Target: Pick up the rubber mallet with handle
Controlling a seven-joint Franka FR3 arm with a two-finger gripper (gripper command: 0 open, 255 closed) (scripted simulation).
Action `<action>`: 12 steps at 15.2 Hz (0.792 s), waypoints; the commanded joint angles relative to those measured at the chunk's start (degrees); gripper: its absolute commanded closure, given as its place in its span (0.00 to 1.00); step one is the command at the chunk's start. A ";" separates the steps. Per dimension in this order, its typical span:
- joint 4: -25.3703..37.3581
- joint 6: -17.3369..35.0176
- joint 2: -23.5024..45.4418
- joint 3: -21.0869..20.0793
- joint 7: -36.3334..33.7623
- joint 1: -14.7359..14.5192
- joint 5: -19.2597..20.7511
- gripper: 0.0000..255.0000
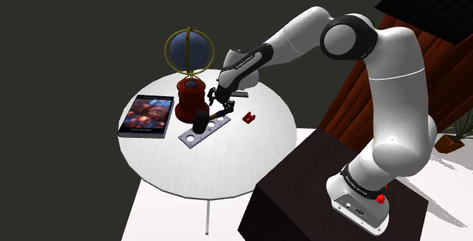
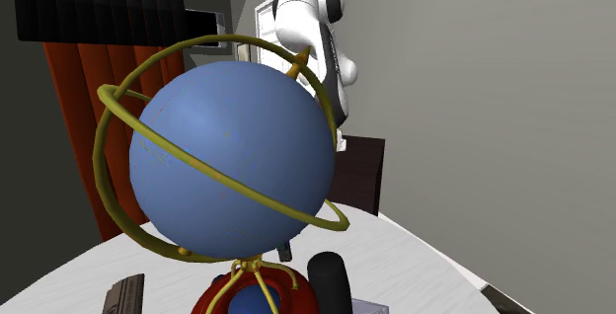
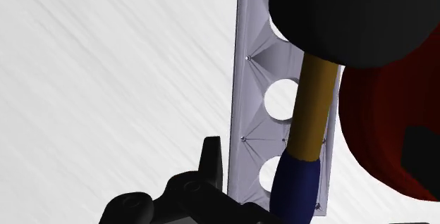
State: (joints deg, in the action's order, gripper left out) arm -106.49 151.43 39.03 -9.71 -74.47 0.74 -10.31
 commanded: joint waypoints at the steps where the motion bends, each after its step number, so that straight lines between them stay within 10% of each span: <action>1: 4.32 0.39 4.31 1.21 -2.60 -0.58 -0.48 0.00; 12: 11.49 3.07 13.86 2.22 -4.32 -1.00 -1.13 0.00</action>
State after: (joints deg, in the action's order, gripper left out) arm -95.41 154.33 52.37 -7.50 -78.78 -0.18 -11.45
